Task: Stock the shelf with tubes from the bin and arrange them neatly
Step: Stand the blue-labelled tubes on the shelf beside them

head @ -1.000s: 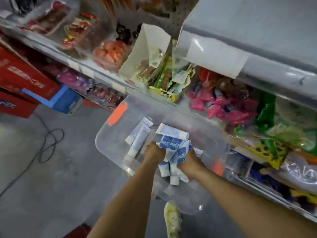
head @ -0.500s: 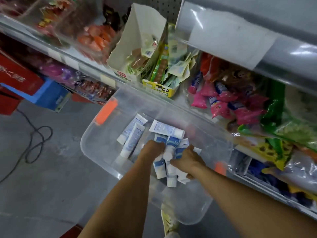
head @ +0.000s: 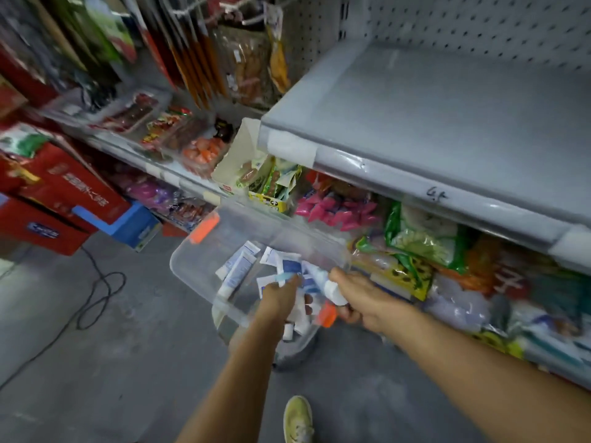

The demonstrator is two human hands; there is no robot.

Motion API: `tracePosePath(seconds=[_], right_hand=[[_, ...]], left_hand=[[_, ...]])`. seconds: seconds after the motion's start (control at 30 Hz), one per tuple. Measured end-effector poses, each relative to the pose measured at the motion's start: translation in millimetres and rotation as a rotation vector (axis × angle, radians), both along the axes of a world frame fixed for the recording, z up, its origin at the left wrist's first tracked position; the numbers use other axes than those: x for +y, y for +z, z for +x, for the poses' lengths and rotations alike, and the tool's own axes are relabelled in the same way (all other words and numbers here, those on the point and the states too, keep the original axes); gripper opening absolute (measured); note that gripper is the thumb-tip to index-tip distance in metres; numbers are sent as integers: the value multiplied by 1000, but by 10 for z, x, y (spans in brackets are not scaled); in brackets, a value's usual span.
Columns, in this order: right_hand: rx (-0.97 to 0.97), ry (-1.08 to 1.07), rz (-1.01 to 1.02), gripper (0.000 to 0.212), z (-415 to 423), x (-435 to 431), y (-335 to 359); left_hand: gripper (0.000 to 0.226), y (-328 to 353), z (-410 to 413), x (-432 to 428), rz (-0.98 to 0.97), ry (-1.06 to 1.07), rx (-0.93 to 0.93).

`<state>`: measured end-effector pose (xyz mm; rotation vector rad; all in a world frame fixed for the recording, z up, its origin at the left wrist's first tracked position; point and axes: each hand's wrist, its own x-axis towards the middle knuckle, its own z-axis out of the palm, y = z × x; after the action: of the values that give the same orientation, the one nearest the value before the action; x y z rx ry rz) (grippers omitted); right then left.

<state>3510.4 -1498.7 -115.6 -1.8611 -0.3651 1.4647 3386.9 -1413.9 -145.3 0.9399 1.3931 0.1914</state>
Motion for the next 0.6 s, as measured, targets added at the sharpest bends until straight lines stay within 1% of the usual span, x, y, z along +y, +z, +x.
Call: tracePosePath(seconds=[0.03,0.07,0.1,0.13,0.2,0.23,0.33,0.37,0.43,0.5,0.6], right_hand=[[15,7,61,28,26,-216,125],[30,13,118,21,58,-446,250],[41,23,166,16,94,-687,389],[44,37,197,17,141,-933,512],[-15,86,231,18,246,-1414,808],[-63,106,235,20,307,-1647,941],[-176,103,255,36,497,-2333,1334],[-200,78,274,40,558,-2547,1462],[-245,35,323,43,665,-2964,1754],[-304,-10,368,45,776,-3352,2029],[-345,-99,455,39,945,-3833,2399]], left_hand=[[58,85,61,-184,22,3,-24],[62,211,132,-387,41,-4,-36],[56,358,195,-606,68,-10,-60],[43,534,255,-842,100,-26,-79],[18,903,368,-1333,195,-61,-150],[14,1004,423,-1533,234,-69,-185],[17,1415,585,-2205,322,-106,-302],[14,1553,641,-2418,347,-107,-350],[14,1825,774,-2807,387,-126,-445],[18,2102,908,-3172,425,-203,-526],[26,2515,1111,-3582,504,-314,-635]])
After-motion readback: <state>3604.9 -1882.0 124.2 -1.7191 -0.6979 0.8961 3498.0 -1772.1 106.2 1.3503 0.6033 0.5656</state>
